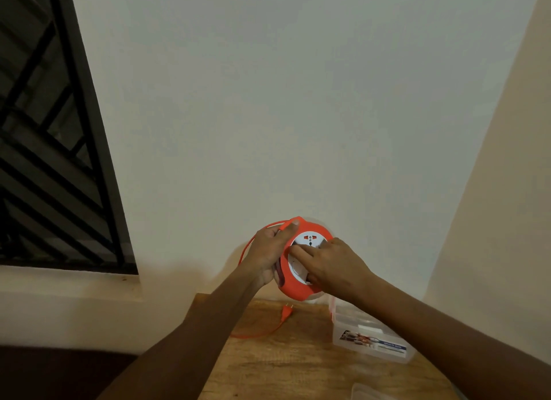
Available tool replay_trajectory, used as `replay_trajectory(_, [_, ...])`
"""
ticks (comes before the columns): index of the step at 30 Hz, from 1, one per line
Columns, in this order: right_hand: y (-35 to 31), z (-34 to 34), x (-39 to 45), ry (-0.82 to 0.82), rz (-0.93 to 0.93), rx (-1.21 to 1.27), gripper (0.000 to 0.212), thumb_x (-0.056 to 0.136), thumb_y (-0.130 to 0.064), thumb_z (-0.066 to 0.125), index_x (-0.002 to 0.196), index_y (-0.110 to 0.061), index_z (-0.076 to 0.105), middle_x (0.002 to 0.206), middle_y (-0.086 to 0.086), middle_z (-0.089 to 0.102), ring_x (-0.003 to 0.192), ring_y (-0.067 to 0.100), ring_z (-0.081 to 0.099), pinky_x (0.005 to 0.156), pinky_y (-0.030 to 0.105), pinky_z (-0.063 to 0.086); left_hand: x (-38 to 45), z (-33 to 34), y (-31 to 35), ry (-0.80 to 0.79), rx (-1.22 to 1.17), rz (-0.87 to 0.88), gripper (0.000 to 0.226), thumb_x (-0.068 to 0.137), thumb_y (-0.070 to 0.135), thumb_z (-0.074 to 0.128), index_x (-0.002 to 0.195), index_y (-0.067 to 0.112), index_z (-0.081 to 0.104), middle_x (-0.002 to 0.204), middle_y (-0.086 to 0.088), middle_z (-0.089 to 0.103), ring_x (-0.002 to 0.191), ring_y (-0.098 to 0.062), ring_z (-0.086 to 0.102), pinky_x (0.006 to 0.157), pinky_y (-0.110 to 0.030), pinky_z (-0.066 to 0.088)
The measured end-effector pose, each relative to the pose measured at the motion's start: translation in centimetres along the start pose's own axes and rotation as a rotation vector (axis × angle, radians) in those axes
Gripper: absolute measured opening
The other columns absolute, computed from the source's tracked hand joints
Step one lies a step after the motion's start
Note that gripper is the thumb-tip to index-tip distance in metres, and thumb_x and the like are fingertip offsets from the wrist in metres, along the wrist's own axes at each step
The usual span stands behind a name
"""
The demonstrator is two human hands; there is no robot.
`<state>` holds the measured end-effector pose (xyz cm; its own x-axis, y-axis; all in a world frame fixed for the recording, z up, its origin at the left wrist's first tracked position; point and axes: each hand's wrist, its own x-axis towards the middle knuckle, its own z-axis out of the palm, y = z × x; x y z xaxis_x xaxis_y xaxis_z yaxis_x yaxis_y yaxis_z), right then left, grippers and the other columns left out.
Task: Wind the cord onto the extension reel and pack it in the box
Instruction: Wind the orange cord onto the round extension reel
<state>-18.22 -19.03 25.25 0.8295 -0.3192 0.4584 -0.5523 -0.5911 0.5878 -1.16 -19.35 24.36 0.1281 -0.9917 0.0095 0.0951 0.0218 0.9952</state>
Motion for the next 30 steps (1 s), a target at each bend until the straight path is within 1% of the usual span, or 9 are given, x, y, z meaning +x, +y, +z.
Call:
replay_trajectory(4, [-0.1, 0.2, 0.6, 0.12, 0.128, 0.104, 0.084, 0.048, -0.043, 0.095, 0.12, -0.012, 0.065, 0.103, 0.012, 0.075, 0.071, 0.035, 0.073, 0.059, 0.044, 0.061, 0.0, 0.4, 0.1, 0.054, 0.001, 0.061, 0.041, 0.095, 0.053, 0.066, 0.125, 0.025, 0.069, 0.117, -0.001, 0.078, 0.1, -0.027, 0.076, 0.089, -0.046, 0.065])
replay_trajectory(9, [0.3, -0.5, 2.5, 0.049, 0.695, 0.615, 0.049, 0.066, -0.048, 0.072, 0.103, -0.025, 0.05, 0.083, -0.01, 0.066, 0.067, 0.016, 0.062, 0.053, 0.023, 0.041, 0.0, 1.5, 0.2, 0.191, -0.12, 0.151, 0.017, 0.094, 0.048, 0.07, 0.094, 0.032, 0.074, 0.089, 0.008, 0.081, 0.088, -0.019, 0.078, 0.074, -0.033, 0.066])
replay_trajectory(14, [0.1, 0.1, 3.4, 0.099, 1.469, 1.429, 0.046, 0.072, -0.045, 0.082, 0.096, -0.014, 0.057, 0.092, 0.005, 0.069, 0.08, 0.029, 0.071, 0.07, 0.045, 0.062, -0.5, 3.0, -0.9, 0.307, 0.06, 0.359, 0.012, 0.092, 0.053, 0.071, 0.082, 0.05, 0.064, 0.078, 0.032, 0.07, 0.081, 0.002, 0.071, 0.067, -0.011, 0.053])
replay_trajectory(17, [0.0, -0.3, 3.0, 0.031, 1.643, 1.816, 0.044, 0.079, -0.035, 0.08, 0.105, -0.006, 0.059, 0.093, 0.019, 0.07, 0.066, 0.036, 0.073, 0.063, 0.047, 0.062, -0.2, 2.3, -1.1, 0.297, 0.145, 0.375, 0.011, 0.092, 0.052, 0.07, 0.088, 0.043, 0.067, 0.08, 0.029, 0.072, 0.08, 0.001, 0.072, 0.063, -0.008, 0.052])
replay_trajectory(19, [-0.2, -0.3, 2.5, 0.051, 1.587, 1.763, 0.036, 0.084, -0.032, 0.075, 0.106, -0.01, 0.058, 0.102, 0.014, 0.068, 0.071, 0.032, 0.074, 0.065, 0.044, 0.062, 0.5, 1.5, -1.3, 0.258, 0.078, 0.283, 0.017, 0.095, 0.051, 0.067, 0.098, 0.034, 0.069, 0.092, 0.017, 0.075, 0.085, -0.012, 0.075, 0.068, -0.019, 0.06])
replay_trajectory(22, [-1.0, 0.0, 0.6, -0.07, 1.088, 0.929, 0.025, 0.084, -0.037, 0.07, 0.103, -0.024, 0.061, 0.108, 0.0, 0.07, 0.082, 0.016, 0.068, 0.071, 0.029, 0.058, 0.9, -0.1, -1.4, 0.171, 0.01, 0.103, 0.026, 0.097, 0.048, 0.066, 0.103, 0.024, 0.074, 0.1, -0.004, 0.081, 0.091, -0.027, 0.078, 0.082, -0.041, 0.066])
replay_trajectory(24, [-1.2, 0.1, -0.6, -0.079, 0.703, 0.52, 0.023, 0.087, -0.034, 0.067, 0.109, -0.026, 0.066, 0.116, 0.0, 0.068, 0.083, 0.019, 0.069, 0.069, 0.026, 0.055, 1.0, -0.9, -1.7, 0.114, 0.038, 0.069, 0.031, 0.097, 0.048, 0.067, 0.108, 0.02, 0.075, 0.101, -0.006, 0.082, 0.089, -0.028, 0.079, 0.081, -0.041, 0.066])
replay_trajectory(27, [-1.5, 0.4, -1.4, -0.181, 0.256, 0.386, 0.036, 0.08, -0.024, 0.077, 0.114, -0.027, 0.069, 0.137, 0.007, 0.056, 0.091, 0.03, 0.07, 0.069, 0.036, 0.061, 0.8, -1.5, -2.3, 0.031, 0.049, 0.044, 0.035, 0.097, 0.048, 0.067, 0.117, 0.02, 0.074, 0.105, -0.005, 0.082, 0.09, -0.028, 0.08, 0.081, -0.044, 0.067])
replay_trajectory(30, [-1.6, 0.1, -1.4, -0.308, 0.086, 0.313, 0.045, 0.073, -0.025, 0.085, 0.114, -0.026, 0.068, 0.144, 0.012, 0.049, 0.1, 0.034, 0.068, 0.071, 0.041, 0.061, 0.4, -1.7, -2.7, -0.006, 0.051, 0.025, 0.031, 0.096, 0.049, 0.066, 0.112, 0.024, 0.074, 0.098, 0.001, 0.084, 0.085, -0.024, 0.082, 0.074, -0.04, 0.068])
